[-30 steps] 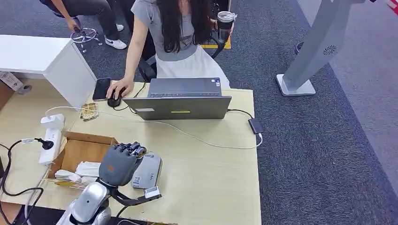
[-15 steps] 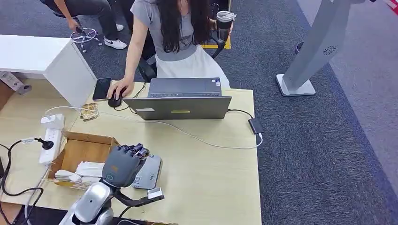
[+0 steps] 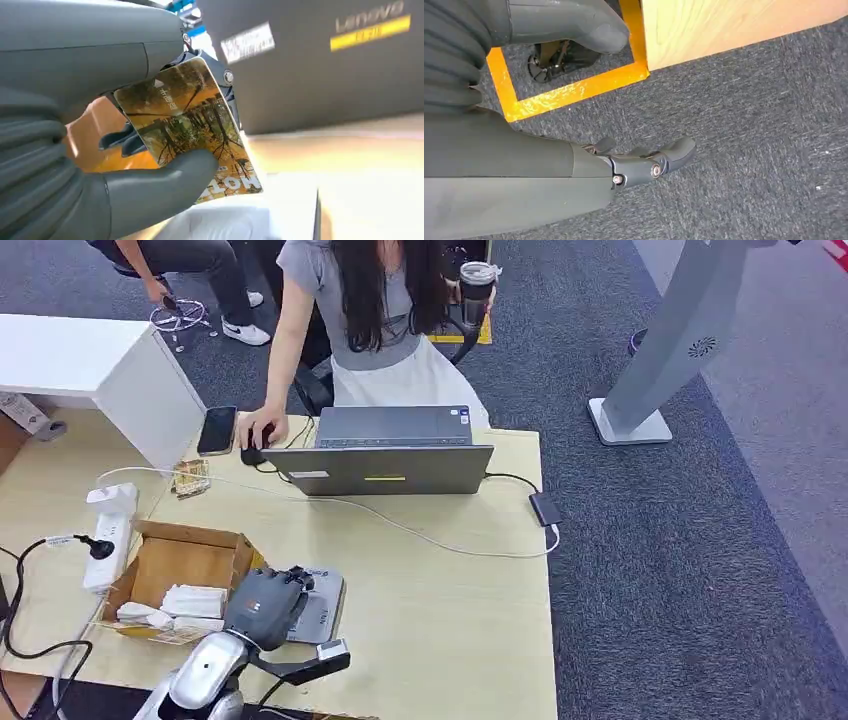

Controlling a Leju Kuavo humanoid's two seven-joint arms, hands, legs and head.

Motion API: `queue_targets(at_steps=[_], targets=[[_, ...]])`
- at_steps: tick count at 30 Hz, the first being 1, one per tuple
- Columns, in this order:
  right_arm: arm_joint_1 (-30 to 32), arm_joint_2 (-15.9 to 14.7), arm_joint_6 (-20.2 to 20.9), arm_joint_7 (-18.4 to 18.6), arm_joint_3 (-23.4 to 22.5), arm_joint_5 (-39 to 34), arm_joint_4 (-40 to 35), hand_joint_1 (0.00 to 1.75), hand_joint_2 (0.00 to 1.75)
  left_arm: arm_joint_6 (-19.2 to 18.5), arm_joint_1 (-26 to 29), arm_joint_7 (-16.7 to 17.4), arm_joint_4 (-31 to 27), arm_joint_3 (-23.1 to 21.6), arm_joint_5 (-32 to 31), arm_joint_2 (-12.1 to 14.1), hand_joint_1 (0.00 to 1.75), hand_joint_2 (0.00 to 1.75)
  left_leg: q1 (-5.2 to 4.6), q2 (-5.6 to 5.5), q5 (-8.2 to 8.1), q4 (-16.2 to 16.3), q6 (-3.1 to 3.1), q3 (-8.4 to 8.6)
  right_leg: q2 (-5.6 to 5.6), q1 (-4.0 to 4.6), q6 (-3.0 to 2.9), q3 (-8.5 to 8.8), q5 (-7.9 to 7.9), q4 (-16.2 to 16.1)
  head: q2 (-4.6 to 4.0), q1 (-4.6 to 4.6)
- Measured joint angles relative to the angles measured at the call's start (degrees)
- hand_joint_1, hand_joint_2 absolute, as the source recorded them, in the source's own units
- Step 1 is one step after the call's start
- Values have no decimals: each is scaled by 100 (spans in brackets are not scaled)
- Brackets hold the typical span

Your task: Pass the card to the sensor for recognition and then transmit it.

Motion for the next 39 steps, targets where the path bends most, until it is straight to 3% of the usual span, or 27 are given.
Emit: queue_targets(at_steps=[39], targets=[[-1,0,-7,28,0,57,0,0,175,-182,-77,53,232,-57,158,28,175,175,-5,-2,13,0,13,14,-5,-1,14,20,10,0,0,0]])
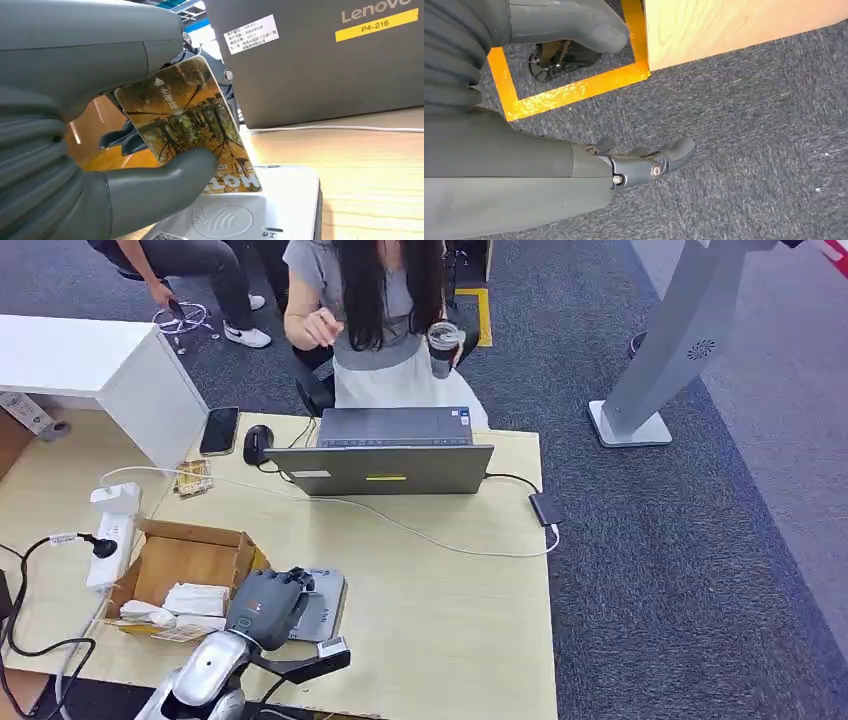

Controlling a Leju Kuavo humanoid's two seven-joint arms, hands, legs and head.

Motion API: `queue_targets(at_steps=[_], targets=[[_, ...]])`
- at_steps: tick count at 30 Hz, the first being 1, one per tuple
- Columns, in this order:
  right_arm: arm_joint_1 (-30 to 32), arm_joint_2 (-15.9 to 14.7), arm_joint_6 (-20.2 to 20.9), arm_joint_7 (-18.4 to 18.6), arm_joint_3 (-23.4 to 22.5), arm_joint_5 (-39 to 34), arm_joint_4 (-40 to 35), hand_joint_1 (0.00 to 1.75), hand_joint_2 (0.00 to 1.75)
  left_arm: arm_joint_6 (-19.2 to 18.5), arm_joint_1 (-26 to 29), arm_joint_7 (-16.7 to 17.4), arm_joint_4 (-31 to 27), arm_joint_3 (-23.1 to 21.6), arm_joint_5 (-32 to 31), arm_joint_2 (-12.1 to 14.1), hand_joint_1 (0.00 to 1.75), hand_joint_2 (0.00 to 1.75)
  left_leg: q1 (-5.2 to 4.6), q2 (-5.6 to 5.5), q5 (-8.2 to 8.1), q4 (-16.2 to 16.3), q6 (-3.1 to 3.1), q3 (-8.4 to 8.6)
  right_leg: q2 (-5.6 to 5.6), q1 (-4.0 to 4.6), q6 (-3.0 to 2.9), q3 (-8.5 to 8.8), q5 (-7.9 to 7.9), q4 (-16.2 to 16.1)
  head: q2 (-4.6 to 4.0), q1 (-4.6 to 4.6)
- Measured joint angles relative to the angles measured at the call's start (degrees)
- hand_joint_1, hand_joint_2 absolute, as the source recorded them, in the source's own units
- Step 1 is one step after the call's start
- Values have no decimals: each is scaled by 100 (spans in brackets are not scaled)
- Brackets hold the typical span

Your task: Pass the card to the sensor for recognition and then transmit it.

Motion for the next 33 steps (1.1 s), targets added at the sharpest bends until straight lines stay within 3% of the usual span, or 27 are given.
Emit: queue_targets(at_steps=[8,11,14,16,17,18,19,21,23,33], targets=[[-1,6,0,7,0,26,0,0,175,-94,-3,74,96,-92,39,79,175,175,-1,-3,0,0,0,4,-3,0,0,7,0,0,0,0],[-1,9,0,7,0,37,2,0,175,140,-1,105,94,-105,57,79,175,175,-1,-3,1,0,1,5,-3,0,0,7,0,0,0,0],[2,15,-7,4,0,55,2,0,175,757,16,153,-27,-120,-151,79,175,175,0,-3,10,2,9,1,-2,0,5,-3,5,1,0,0],[-28,42,-37,9,2,131,2,0,175,1707,-204,389,-440,-105,-573,263,175,175,19,-15,24,20,10,-52,-7,15,7,-43,19,3,0,7],[-53,55,-50,22,2,155,0,0,175,2321,-502,340,-653,-42,-460,430,175,175,24,-31,35,22,8,-71,-26,19,-3,-49,29,3,0,2],[-83,63,-50,37,4,160,2,0,175,2655,-796,154,-796,57,-325,527,175,175,21,-36,40,21,8,-71,-33,18,-1,-46,30,4,0,4],[-114,88,-50,48,7,162,0,0,175,2752,-977,-110,-940,226,-190,579,175,175,17,-31,39,20,8,-60,-27,18,-1,-41,30,5,0,-5],[-132,107,-50,57,13,162,0,0,175,2450,-1202,-492,-1148,546,-175,599,175,175,14,-21,38,18,8,-49,-14,16,0,-35,31,6,0,-9],[-138,120,-50,59,15,162,2,0,175,2413,-1230,-665,-1257,703,-232,592,175,175,15,-21,39,18,8,-56,-15,17,1,-42,31,4,0,-2],[-161,144,-48,59,18,160,0,0,175,2492,-1249,-691,-1443,922,-321,557,175,175,13,-23,36,19,12,-66,-16,14,10,-40,36,-11,0,0]])
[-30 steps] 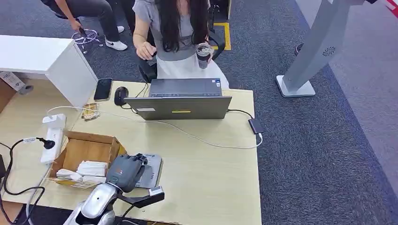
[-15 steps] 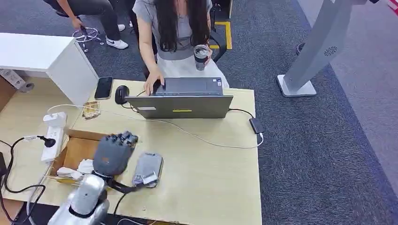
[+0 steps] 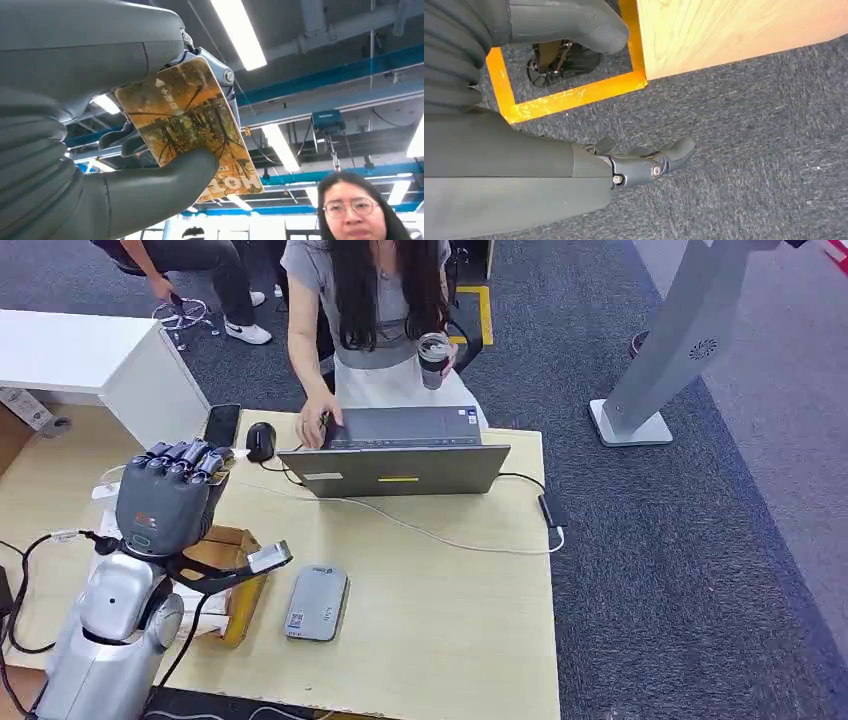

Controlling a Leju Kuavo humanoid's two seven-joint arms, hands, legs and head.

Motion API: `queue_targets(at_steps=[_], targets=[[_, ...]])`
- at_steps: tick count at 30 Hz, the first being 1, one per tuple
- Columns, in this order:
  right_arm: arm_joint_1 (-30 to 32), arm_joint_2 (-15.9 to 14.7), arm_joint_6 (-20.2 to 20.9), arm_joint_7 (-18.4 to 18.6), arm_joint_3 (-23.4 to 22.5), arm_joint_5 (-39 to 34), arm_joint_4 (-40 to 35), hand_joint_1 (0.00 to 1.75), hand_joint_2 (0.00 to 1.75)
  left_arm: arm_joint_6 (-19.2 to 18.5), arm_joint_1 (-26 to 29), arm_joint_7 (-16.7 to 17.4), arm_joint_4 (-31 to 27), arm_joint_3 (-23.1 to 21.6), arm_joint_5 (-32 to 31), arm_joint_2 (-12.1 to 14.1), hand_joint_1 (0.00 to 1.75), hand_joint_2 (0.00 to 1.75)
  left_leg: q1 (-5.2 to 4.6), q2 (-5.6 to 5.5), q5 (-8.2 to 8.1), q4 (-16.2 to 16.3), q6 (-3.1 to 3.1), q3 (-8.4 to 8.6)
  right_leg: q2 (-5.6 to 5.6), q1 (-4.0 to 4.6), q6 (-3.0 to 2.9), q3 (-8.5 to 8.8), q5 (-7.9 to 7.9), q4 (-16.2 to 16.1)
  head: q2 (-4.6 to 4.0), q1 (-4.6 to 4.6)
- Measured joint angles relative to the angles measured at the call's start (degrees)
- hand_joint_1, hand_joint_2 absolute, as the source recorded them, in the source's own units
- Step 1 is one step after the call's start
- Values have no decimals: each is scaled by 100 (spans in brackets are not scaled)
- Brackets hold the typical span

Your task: Pass the card to the sensor for recognition and then transmit it.

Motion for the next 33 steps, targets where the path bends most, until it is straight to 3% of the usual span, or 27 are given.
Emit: queue_targets(at_steps=[10,14,20,23,33], targets=[[-41,0,-4,66,7,-2,0,0,175,212,-439,31,0,177,-48,96,175,175,2,-1,2,1,3,-1,-1,1,3,0,2,0,0,-2],[-52,0,-2,90,22,2,0,0,175,50,-895,31,53,275,35,221,175,175,2,-2,3,2,3,0,-2,1,4,-1,3,0,0,0],[-95,0,-2,197,96,57,0,0,175,-413,-2150,136,1118,321,-35,470,175,175,1,0,8,2,8,-1,0,1,3,-1,11,2,0,2],[-97,0,-4,238,135,59,0,0,175,-459,-2655,164,1713,330,-94,549,175,175,1,0,10,2,6,-1,1,1,5,-1,13,3,0,-2],[-96,0,-11,247,164,59,2,0,175,-260,-2911,297,2553,330,-171,562,175,175,0,3,7,2,9,-7,3,0,5,-2,12,-5,0,0]])
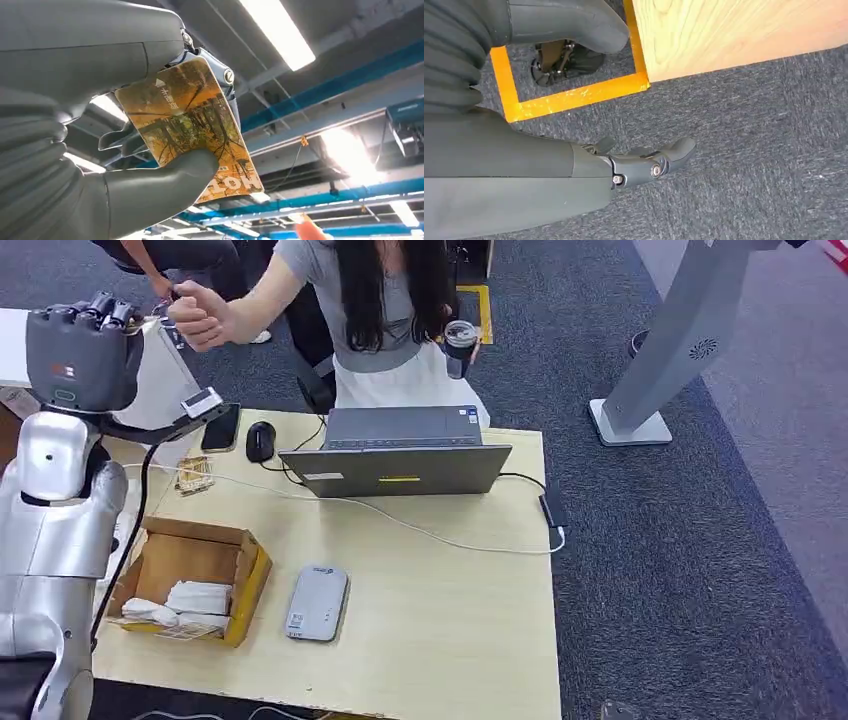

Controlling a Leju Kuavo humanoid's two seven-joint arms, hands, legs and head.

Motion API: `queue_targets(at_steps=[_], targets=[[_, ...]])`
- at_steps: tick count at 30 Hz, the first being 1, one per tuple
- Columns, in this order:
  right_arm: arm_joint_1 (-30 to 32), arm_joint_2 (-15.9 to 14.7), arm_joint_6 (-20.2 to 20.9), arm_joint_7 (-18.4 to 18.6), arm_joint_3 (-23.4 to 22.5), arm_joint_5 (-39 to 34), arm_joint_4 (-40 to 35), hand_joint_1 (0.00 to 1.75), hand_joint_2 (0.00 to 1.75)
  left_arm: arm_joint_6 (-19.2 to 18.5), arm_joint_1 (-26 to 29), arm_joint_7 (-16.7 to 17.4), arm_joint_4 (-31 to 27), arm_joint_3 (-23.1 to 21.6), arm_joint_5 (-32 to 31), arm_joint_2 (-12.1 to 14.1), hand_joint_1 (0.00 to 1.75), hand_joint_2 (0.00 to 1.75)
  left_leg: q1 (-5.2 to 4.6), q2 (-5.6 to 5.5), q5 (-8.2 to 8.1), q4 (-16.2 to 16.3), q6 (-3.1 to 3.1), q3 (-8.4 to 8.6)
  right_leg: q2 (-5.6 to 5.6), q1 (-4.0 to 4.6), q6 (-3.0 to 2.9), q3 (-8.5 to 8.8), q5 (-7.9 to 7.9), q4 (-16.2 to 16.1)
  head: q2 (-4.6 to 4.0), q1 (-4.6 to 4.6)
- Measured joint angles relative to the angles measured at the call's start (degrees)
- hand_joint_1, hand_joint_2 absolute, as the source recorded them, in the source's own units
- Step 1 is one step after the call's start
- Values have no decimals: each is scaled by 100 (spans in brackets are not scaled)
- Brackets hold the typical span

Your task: Pass the card to the sensor for recognition and then transmit it.

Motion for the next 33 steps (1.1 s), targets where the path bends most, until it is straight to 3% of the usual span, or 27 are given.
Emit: queue_targets(at_steps=[3,4,5,6,7,8,9,26,33], targets=[[4,0,0,0,0,-2,0,0,175,37,13,17,107,0,20,0,175,175,0,0,0,0,0,-1,0,0,0,0,0,-2,0,-2],[4,0,0,0,0,-2,0,0,175,50,15,17,135,0,31,0,152,175,0,0,0,0,0,-1,0,0,0,0,0,-3,0,0],[5,0,0,0,2,-4,0,0,175,52,17,17,177,0,55,0,52,175,0,0,0,0,0,-1,0,0,0,0,0,-3,0,0],[7,0,0,-2,2,-9,0,0,175,55,22,17,210,0,68,2,61,175,0,0,0,0,0,-1,0,0,1,0,0,-3,0,0],[8,0,0,-2,2,-9,0,0,175,57,32,15,238,0,87,0,58,175,0,0,0,0,0,-1,0,0,1,0,0,-3,0,0],[9,0,0,-2,2,-9,0,0,175,59,36,9,262,0,98,0,42,175,0,0,0,0,0,-1,0,0,1,0,0,-3,0,0],[9,0,0,-2,2,-9,0,0,175,59,46,9,284,0,109,0,5,175,0,0,0,0,0,-1,0,0,1,0,0,-3,0,0],[20,0,-11,-9,2,-44,0,0,175,87,241,-81,363,0,212,-28,0,175,0,-1,0,0,0,-1,-1,0,1,1,0,-3,0,-2],[58,0,-15,-68,2,-126,0,0,175,162,639,-273,182,0,548,-105,0,175,-1,1,-1,0,0,-2,2,-1,1,0,0,-4,0,2]])
